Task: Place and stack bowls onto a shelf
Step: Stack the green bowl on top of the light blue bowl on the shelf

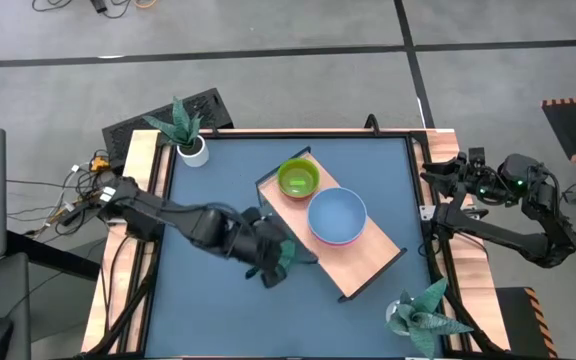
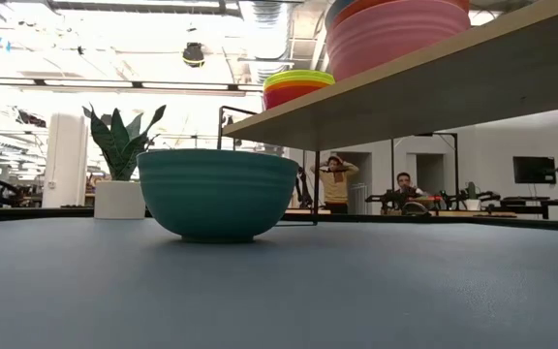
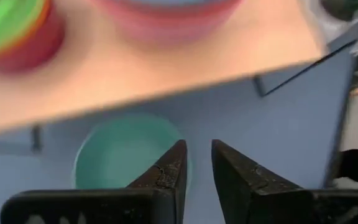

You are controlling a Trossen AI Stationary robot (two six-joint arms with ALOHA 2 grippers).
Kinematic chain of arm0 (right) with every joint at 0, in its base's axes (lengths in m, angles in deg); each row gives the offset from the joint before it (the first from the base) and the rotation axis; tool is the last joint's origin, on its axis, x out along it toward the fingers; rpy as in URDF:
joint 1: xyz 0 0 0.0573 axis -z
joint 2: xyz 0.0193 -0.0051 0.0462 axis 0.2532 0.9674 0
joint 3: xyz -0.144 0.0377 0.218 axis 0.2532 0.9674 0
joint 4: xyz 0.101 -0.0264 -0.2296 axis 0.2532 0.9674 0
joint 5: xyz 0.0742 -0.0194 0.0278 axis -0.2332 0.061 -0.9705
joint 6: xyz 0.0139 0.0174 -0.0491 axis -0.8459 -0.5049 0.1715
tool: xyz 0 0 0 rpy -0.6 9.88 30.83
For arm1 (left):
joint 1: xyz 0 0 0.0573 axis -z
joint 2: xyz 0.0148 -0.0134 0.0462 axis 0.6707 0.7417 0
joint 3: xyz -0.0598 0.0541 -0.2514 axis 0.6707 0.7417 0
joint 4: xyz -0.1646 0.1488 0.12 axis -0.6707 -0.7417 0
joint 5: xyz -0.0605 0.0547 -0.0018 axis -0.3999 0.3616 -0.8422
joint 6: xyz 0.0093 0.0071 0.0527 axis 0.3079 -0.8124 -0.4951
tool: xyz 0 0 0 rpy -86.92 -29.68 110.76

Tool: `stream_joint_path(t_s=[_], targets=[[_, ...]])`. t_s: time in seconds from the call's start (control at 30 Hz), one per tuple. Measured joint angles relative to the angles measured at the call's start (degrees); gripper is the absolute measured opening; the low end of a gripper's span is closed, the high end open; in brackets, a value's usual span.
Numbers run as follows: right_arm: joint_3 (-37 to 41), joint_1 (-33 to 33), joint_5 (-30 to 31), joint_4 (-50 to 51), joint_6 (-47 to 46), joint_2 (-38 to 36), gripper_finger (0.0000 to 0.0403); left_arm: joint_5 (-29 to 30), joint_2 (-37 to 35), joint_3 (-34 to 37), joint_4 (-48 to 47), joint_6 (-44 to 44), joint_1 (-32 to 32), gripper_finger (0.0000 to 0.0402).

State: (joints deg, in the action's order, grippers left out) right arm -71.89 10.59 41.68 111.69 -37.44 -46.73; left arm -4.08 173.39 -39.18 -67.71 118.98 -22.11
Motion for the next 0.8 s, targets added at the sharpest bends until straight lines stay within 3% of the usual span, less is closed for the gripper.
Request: stream_joint_path(t_s=[0.23, 0.43, 0.8], targets=[[0.0, 0.0, 0.0, 0.0, 0.39, 0.02, 0.0245, 1.65, 0.12, 2.38, -9.33, 16.35, 6.14, 0.0086], [0.0, 0.0, 0.0, 0.0, 0.44, 0.01, 0.0245, 1.07, -0.02, 8.29, -10.95, 26.43, 8.57, 0.0126], [0.0, 0.0, 0.02, 0.0, 0.44, 0.02, 0.0245, -1.06, -0.24, 20.02, -5.83, 29.62, 6.03, 0.0221]])
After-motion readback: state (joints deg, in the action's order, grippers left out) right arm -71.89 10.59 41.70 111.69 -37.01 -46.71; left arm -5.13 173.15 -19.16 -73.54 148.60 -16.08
